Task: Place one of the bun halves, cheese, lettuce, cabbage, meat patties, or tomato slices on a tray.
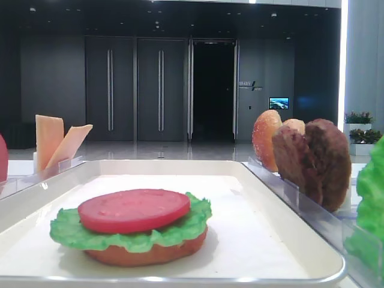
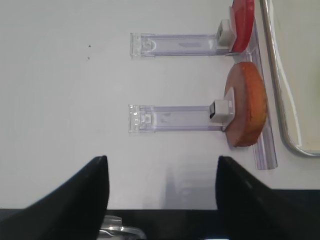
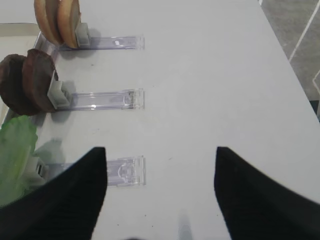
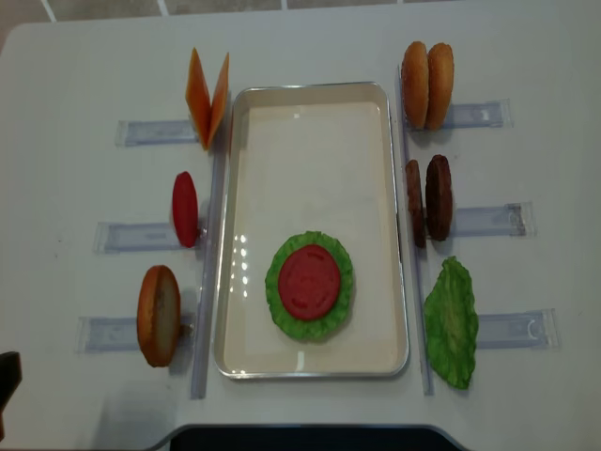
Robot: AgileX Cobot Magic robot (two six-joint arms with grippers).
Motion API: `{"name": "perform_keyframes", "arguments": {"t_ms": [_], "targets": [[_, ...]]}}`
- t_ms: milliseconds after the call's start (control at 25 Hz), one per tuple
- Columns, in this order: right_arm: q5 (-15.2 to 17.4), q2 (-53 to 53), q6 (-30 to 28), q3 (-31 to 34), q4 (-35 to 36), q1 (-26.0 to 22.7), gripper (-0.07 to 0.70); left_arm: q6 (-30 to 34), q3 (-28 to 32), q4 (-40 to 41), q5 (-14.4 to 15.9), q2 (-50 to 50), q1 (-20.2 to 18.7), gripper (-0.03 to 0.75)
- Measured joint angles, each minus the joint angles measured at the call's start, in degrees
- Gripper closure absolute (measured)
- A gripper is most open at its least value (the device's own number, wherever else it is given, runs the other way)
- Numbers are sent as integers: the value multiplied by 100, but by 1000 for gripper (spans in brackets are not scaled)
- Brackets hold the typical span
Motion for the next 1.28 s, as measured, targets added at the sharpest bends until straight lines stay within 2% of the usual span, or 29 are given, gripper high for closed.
{"name": "perform_keyframes", "arguments": {"t_ms": [120,320,520,840,1280], "targets": [[0,0,0,0,0,0,161,12,241,-38,-152,-315,0,210],[0,0,0,0,0,0,161,179,561,-92,-219,-745,0,210],[0,0,0,0,0,0,161,414,573,-238,-315,-1193,0,210],[0,0,0,0,5,0,161,594,779,-313,-671,-1424,0,213],[0,0,0,0,5,0,161,600,784,-317,-709,-1428,0,221]]}}
